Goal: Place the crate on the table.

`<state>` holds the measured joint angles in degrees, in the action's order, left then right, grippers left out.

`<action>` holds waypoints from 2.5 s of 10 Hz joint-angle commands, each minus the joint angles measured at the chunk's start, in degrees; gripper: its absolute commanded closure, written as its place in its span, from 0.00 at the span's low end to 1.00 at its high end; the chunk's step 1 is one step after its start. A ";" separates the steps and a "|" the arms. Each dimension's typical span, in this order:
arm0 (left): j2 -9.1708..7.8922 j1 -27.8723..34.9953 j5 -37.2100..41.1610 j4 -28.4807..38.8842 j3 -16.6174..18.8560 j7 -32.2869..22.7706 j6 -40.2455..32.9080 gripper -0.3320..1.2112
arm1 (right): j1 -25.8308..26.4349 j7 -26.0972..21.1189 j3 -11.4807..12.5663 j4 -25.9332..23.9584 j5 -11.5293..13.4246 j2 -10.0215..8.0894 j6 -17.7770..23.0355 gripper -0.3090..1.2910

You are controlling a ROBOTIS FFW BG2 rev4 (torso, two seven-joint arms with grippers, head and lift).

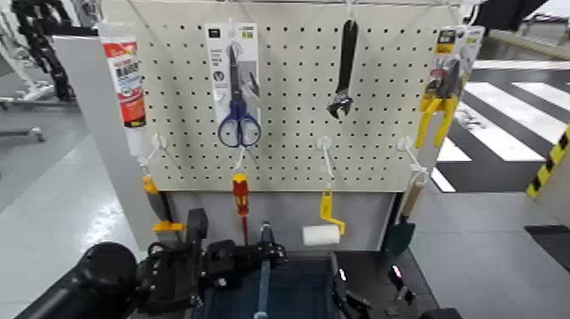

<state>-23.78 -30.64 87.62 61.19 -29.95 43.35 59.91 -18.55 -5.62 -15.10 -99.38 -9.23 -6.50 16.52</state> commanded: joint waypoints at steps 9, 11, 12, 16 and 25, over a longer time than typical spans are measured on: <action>0.66 3.40 -2.45 5.52 4.99 -5.03 -3.57 0.38 | -0.35 0.09 0.24 -0.11 -0.35 0.09 0.00 0.28; 0.93 8.49 -2.45 13.25 10.97 -15.75 -4.10 0.36 | -0.44 0.09 0.33 -0.20 -0.35 0.09 0.00 0.28; 1.28 11.04 -2.45 16.86 13.43 -20.32 -5.24 0.36 | -0.52 0.09 0.33 -0.28 -0.35 0.09 -0.09 0.28; 4.18 21.06 -12.91 33.47 21.78 -30.26 -8.84 0.36 | -0.61 0.18 0.33 -0.55 -0.53 0.00 -0.53 0.28; 6.46 41.54 -53.52 51.40 25.56 -32.89 -35.65 0.36 | -1.05 0.26 0.86 -0.90 -0.53 0.18 -0.53 0.29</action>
<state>-17.69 9.27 37.58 112.36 -4.12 10.38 28.13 -19.57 -5.35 -14.28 -100.28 -9.76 -6.34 15.89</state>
